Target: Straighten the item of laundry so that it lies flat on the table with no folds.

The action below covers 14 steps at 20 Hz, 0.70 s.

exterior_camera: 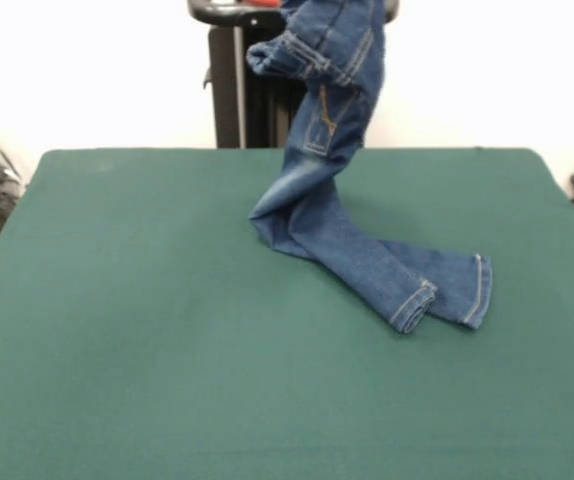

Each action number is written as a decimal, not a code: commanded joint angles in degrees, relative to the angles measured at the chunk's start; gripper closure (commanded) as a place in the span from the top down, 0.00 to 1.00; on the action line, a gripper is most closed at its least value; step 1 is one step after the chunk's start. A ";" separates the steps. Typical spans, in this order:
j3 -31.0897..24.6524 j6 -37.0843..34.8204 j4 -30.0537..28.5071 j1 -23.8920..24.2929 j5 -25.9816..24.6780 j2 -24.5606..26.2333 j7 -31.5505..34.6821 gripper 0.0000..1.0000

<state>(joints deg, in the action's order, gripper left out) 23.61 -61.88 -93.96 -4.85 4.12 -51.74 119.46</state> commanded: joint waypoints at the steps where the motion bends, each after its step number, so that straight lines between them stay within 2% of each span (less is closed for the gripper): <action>1: -6.29 -5.22 -4.21 5.77 -2.24 -2.80 -9.31 0.00; 6: -5.58 1.60 -10.92 10.28 -5.93 -7.72 -15.14 0.00; 14: -7.73 7.93 -17.38 17.12 -8.86 -12.13 -18.06 0.00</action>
<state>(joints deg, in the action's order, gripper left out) 23.28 -59.64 -101.15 9.95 -2.05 -60.78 119.34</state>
